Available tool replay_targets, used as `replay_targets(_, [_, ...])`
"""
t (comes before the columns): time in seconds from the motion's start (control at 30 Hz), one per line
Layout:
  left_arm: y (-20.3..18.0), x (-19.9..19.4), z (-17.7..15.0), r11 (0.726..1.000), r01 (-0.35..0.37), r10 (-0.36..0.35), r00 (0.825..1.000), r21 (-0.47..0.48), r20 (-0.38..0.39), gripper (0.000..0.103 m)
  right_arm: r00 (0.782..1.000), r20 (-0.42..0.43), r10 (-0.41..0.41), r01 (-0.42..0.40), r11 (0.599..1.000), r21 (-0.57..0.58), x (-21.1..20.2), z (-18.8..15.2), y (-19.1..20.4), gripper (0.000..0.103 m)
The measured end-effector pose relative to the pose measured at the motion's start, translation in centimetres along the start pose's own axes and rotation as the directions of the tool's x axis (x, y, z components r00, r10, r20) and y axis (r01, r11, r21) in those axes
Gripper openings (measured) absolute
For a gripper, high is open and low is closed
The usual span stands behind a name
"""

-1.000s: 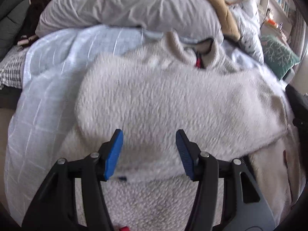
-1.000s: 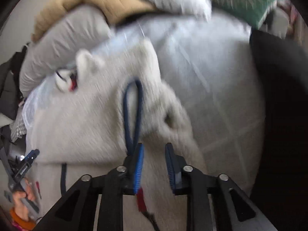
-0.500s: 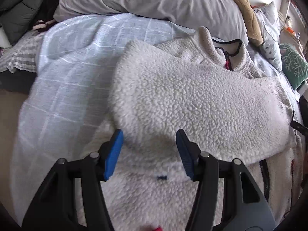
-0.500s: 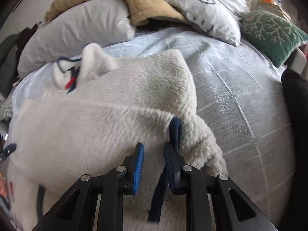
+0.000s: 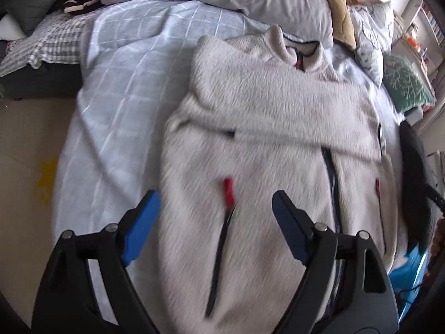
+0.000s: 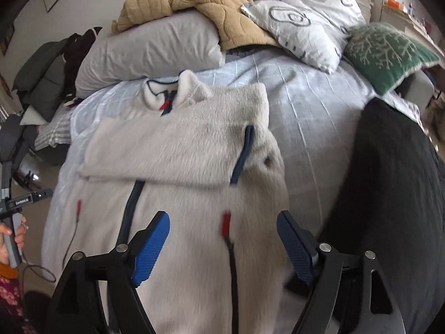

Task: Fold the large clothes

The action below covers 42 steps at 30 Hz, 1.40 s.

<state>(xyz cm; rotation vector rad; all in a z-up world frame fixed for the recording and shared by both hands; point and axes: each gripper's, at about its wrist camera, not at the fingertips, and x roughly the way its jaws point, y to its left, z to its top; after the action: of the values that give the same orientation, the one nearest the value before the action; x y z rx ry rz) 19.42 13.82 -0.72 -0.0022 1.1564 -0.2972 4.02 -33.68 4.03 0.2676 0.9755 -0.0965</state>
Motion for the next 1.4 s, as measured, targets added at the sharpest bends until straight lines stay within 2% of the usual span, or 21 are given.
replay_targets(0.2, [1.8,-1.4,-4.2,0.998,-0.003,0.008,0.997,0.066,-0.074,0.083,0.997,-0.069,0.019,-0.017,1.000,0.023,-2.1,-4.2,-1.0,0.082])
replay_targets(0.3, [2.4,-1.3,-6.2,0.991,-0.042,0.057,0.992,0.128,-0.115,0.083,0.990,-0.118,0.071,-0.059,0.994,0.096,-2.2,-6.1,-2.2,0.082])
replay_targets(0.37, [2.8,-0.7,-7.2,0.988,-0.037,0.061,0.985,0.151,-0.160,0.083,0.981,-0.164,0.099,-0.076,0.987,0.138,-1.8,-7.3,-2.8,0.082])
replay_targets(0.57, [3.7,1.3,-9.5,0.986,-0.016,0.062,0.962,0.169,-0.266,0.083,0.970,-0.241,0.038,-0.012,0.994,0.109,-0.6,-10.1,-2.9,0.082])
replay_targets(0.83, [5.3,3.7,-11.1,0.995,0.052,-0.014,0.925,0.088,-0.381,0.083,0.950,-0.313,-0.002,0.025,0.997,0.071,0.6,-11.8,-2.8,0.082])
replay_targets(1.13, [6.0,5.9,-12.8,0.989,0.145,-0.127,0.869,0.001,-0.477,0.083,0.923,-0.385,0.002,0.031,0.996,0.080,3.0,-13.2,-3.1,0.082])
replay_targets(1.2, [6.3,6.3,-13.0,0.987,0.163,-0.149,0.862,-0.014,-0.485,0.083,0.916,-0.402,0.003,0.033,0.996,0.082,3.6,-13.5,-3.3,0.082])
replay_targets(1.4, [7.0,6.9,-13.2,0.981,0.187,-0.184,0.853,-0.043,-0.488,0.083,0.895,-0.446,0.016,0.027,0.996,0.090,5.2,-14.5,-3.7,0.082])
